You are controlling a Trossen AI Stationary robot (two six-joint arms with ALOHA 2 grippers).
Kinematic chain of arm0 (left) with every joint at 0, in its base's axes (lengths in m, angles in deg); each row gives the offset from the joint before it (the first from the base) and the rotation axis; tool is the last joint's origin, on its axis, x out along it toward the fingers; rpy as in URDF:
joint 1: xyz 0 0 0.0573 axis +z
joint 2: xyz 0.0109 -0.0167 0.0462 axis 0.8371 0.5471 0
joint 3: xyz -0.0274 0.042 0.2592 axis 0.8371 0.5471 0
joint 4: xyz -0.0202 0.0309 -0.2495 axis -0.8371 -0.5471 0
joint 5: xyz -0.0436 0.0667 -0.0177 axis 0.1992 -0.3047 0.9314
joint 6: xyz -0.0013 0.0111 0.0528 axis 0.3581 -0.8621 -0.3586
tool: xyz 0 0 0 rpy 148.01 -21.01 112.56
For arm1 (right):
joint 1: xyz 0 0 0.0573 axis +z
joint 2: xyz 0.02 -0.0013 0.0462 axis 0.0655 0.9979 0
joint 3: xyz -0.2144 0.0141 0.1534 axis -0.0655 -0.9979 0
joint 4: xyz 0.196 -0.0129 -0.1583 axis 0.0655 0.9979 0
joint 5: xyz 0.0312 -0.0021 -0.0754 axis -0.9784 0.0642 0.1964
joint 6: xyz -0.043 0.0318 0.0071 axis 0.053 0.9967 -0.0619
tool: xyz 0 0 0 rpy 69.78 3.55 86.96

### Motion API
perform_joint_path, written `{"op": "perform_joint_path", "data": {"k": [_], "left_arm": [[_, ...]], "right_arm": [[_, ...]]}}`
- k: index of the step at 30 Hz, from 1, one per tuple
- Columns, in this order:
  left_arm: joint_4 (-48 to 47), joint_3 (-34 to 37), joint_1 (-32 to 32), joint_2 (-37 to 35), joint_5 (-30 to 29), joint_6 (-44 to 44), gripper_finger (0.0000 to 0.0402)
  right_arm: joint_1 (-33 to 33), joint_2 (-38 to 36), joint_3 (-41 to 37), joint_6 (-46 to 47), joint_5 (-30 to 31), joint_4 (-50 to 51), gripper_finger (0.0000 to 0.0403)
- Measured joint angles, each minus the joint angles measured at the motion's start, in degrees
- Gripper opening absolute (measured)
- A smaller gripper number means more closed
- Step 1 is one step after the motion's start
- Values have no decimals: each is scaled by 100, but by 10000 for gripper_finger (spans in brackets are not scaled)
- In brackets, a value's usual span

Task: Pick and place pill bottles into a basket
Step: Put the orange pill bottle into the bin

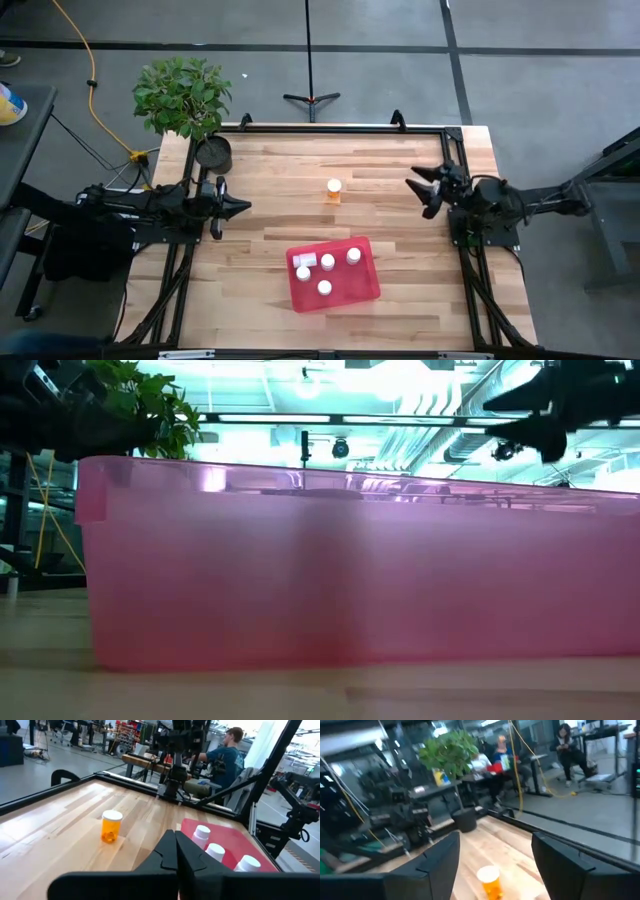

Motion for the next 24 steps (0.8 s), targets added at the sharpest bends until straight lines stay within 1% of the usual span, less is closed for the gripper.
{"op": "perform_joint_path", "data": {"k": [3,6,8,11,15,17,19,21,24], "left_arm": [[2,0,-1,0,-27,0,42],[-31,0,-1,0,-144,-2,57],[-135,0,1,0,-151,-2,48],[-291,0,1,0,-149,-2,21],[-256,0,0,0,-149,37,23],[-248,0,0,0,-155,39,37],[-256,0,0,0,-199,39,48],[-258,0,-1,0,-254,-5,44],[-257,0,0,0,-262,-115,21]], "right_arm": [[-17,479,742,71,179,865,240],[-182,979,1384,180,109,1705,240],[-365,1320,1752,176,-209,1980,240],[-711,1850,2182,128,-759,2189,240],[-1226,2518,2505,-216,-1421,2178,240],[-1505,2832,2624,-357,-1678,2161,240],[-1770,3146,2739,-528,-2075,2089,240],[-2023,3475,2816,-665,-2535,1970,240],[-2357,3967,2899,-726,-3169,1616,240]]}}
